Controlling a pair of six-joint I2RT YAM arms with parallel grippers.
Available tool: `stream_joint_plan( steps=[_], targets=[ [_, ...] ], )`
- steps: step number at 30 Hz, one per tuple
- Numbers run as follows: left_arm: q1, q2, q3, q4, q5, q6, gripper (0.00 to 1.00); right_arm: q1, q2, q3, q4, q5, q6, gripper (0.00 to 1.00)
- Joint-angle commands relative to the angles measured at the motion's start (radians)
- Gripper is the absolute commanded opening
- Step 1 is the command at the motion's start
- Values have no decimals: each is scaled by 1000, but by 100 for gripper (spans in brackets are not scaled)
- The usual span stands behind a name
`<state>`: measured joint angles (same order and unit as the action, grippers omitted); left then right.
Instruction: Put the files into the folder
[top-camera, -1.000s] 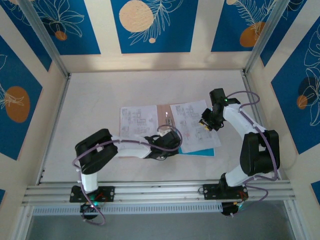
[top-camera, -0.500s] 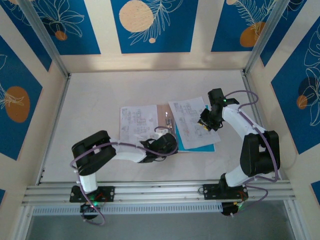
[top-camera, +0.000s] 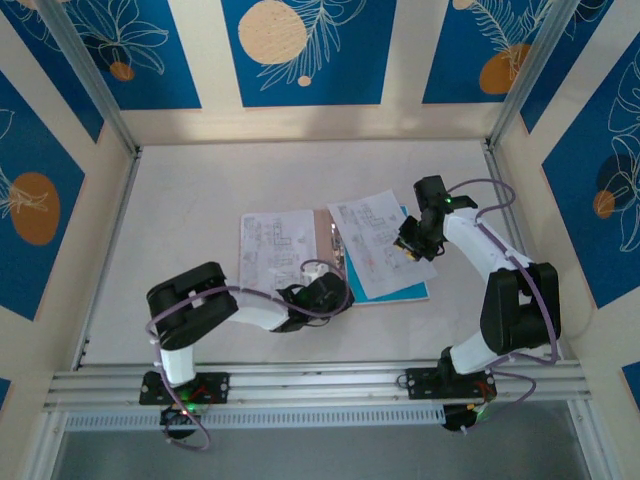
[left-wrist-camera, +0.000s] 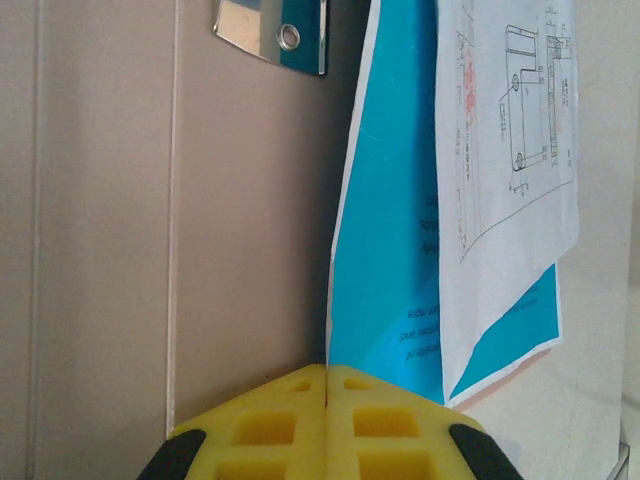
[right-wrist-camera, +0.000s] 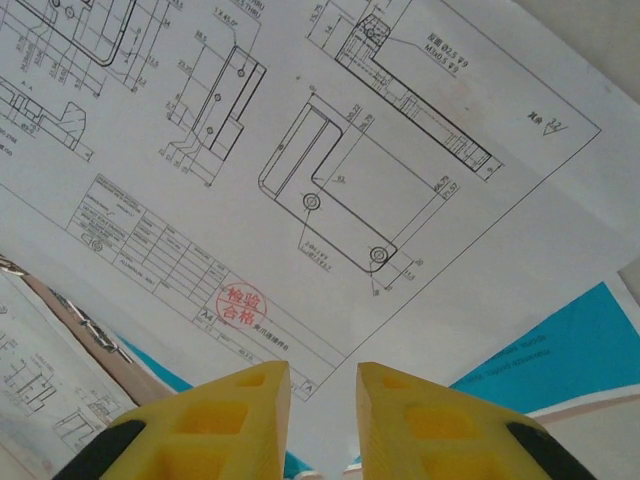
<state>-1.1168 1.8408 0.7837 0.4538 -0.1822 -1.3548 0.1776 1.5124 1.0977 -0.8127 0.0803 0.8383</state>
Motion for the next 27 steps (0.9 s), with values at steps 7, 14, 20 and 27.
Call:
stream_joint_plan(
  steps=[7, 14, 20, 27],
  targets=[
    [6, 13, 19, 18, 41, -16, 0, 16, -24, 27, -28, 13, -2, 26],
    [9, -22, -12, -6, 9, -44, 0, 19, -22, 28, -28, 15, -3, 26],
    [11, -24, -53, 38, -7, -89, 0, 31, -20, 31, -28, 19, 2, 26],
    [11, -32, -64, 67, -23, -99, 0, 46, 5, 18, -9, 9, 13, 27]
  ],
)
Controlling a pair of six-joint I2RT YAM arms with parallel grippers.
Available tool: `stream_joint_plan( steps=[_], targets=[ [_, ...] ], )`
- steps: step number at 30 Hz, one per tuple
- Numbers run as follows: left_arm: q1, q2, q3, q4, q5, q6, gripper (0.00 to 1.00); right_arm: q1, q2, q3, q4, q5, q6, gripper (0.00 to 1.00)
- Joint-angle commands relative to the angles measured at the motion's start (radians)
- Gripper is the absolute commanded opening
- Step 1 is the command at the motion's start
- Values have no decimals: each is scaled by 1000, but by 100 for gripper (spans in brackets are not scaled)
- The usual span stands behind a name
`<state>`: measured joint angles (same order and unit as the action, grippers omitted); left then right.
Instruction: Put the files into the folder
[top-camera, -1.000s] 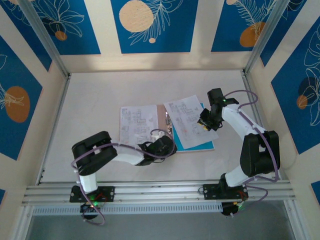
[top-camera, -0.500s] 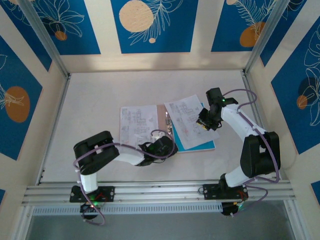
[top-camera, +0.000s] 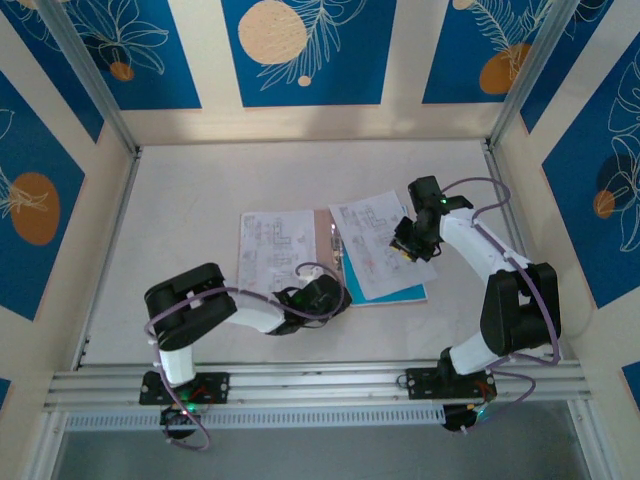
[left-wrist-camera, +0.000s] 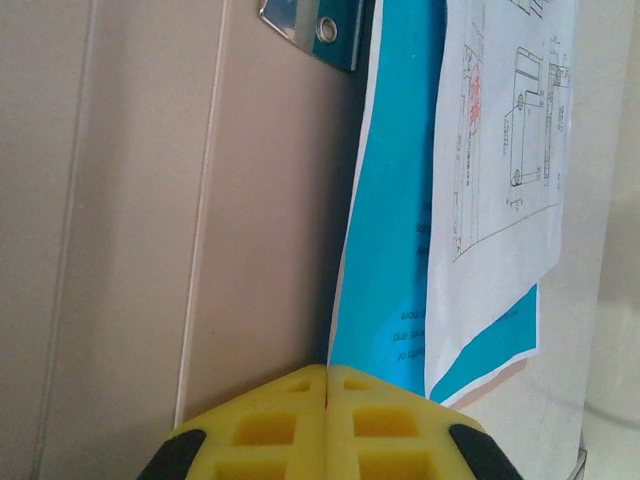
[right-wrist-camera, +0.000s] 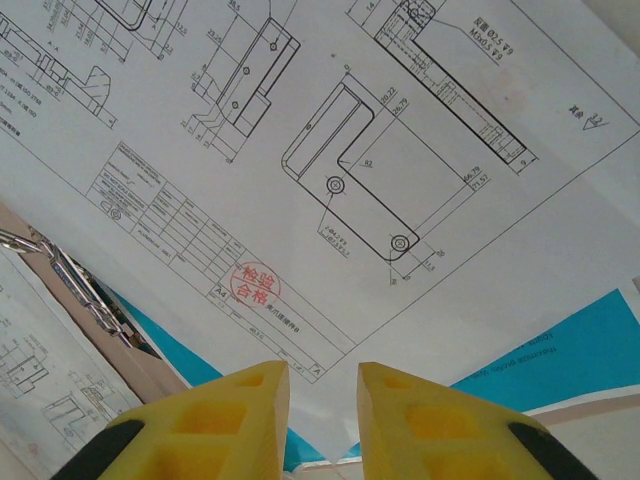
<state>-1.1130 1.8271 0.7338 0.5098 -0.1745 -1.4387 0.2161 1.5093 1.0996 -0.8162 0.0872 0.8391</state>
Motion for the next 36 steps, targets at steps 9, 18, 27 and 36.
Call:
stream_joint_plan(
  steps=[9, 18, 27, 36],
  targets=[
    [7, -9, -16, 26, -26, -30, 0, -7, 129, -14, 75, -72, 83, 26],
    [7, -9, -26, 13, -29, -30, 0, 3, 257, -29, 122, -79, 155, 24],
    [8, 0, -23, 24, -34, -29, 0, 36, 223, -131, 125, -67, 234, 24],
    [8, 0, -22, 24, -31, -24, 0, 68, 149, -194, 106, -36, 365, 23]
  ],
)
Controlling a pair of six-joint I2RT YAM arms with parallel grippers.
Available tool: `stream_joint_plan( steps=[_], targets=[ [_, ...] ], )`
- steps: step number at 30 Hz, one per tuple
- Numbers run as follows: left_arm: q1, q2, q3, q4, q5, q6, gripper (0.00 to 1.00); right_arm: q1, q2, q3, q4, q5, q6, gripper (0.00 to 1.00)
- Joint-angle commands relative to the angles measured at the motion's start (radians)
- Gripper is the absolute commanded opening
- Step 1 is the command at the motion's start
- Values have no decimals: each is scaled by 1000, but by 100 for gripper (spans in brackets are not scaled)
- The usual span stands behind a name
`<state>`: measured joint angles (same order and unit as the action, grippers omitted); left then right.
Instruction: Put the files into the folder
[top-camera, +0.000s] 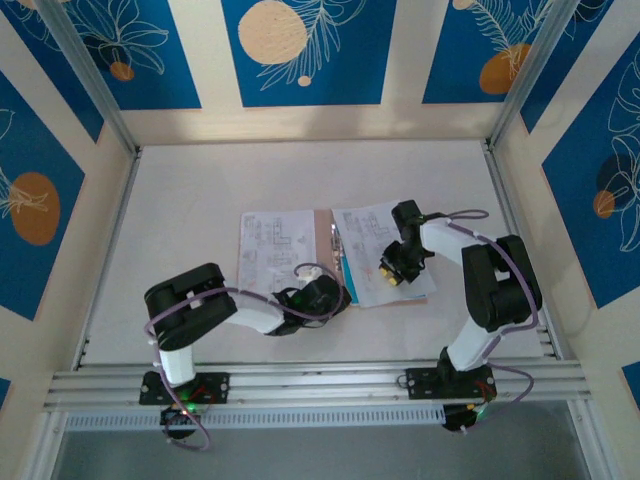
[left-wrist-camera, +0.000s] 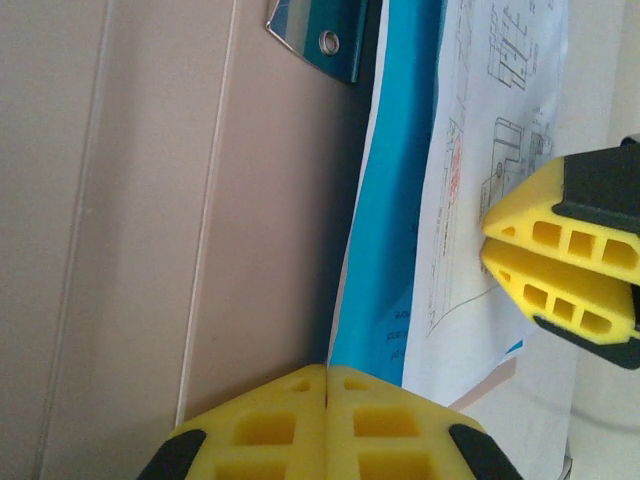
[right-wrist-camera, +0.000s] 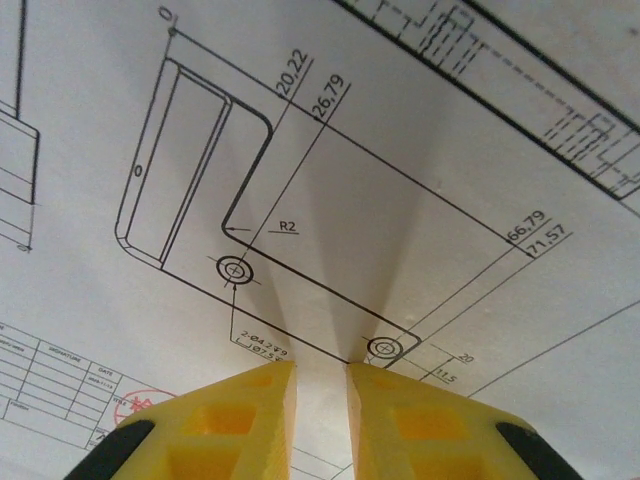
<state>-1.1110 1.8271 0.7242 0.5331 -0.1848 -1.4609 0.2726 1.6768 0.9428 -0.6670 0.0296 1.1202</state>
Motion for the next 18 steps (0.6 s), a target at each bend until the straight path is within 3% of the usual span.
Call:
stream_joint_plan(
  steps=[1, 8, 18],
  targets=[
    [6, 0, -12, 4, -21, -3, 0, 13, -26, -54, -35, 17, 113, 23],
    [7, 4, -12, 8, -17, 0, 0, 31, -56, -85, -39, 29, 238, 20],
    [8, -11, -15, -18, -14, 3, 0, 48, 11, 2, -58, 29, 255, 19]
  ],
)
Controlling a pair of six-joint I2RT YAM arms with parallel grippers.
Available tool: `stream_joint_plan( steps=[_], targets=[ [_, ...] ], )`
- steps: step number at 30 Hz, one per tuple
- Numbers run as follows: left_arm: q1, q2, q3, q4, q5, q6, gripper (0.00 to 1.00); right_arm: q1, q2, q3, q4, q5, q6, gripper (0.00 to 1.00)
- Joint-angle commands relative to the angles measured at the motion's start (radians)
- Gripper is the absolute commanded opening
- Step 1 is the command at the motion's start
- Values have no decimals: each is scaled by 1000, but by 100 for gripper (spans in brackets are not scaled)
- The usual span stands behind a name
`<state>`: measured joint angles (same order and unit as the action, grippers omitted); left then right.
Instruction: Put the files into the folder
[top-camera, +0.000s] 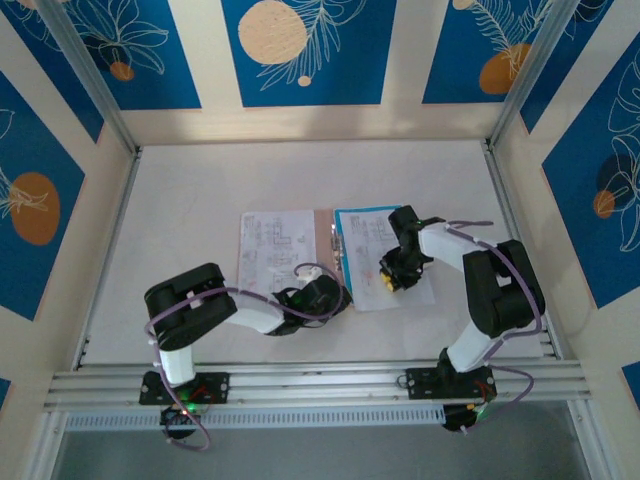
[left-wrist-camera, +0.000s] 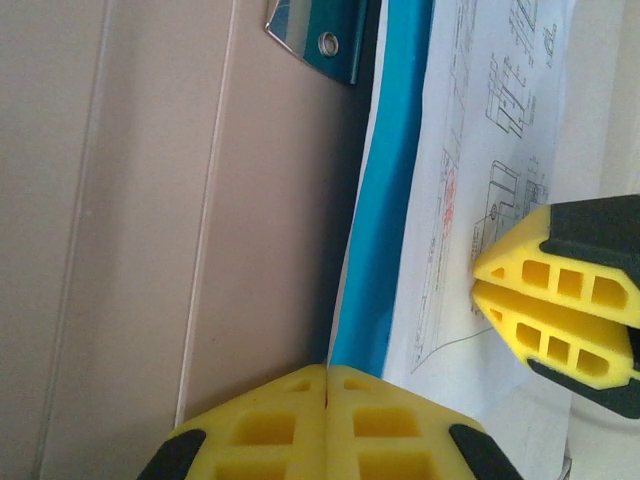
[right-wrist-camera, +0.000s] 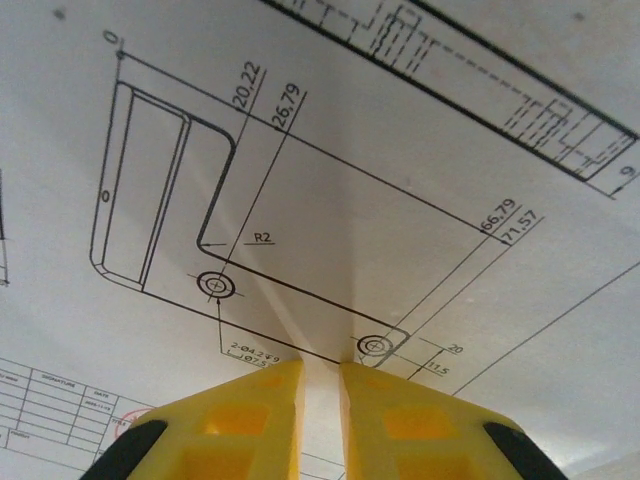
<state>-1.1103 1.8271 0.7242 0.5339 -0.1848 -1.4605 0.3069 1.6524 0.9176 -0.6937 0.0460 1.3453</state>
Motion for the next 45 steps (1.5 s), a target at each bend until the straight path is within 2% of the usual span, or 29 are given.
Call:
stream_joint_plan(
  steps=[1, 5, 12, 20, 24, 34, 45],
  targets=[
    [7, -17, -16, -26, -17, 8, 2, 18, 42, 34, -32, 14, 33, 19],
    [7, -54, -10, -93, -33, 23, 19, 22, 61, 45, -26, 9, 41, 19],
    [0, -128, 30, -230, -58, 56, 32, 28, 73, 42, -20, 2, 53, 18],
    [-7, -221, 92, -551, -122, 59, 33, 35, 89, 59, -12, -5, 70, 18],
    [16, -252, 80, -619, -126, 82, 33, 48, 97, 72, -17, -4, 76, 18],
    [55, -302, 30, -650, -139, 101, 33, 65, 95, 77, -24, 3, 76, 17],
    [69, -327, 14, -662, -135, 130, 32, 72, 22, 153, -93, 59, 24, 19]
  ],
)
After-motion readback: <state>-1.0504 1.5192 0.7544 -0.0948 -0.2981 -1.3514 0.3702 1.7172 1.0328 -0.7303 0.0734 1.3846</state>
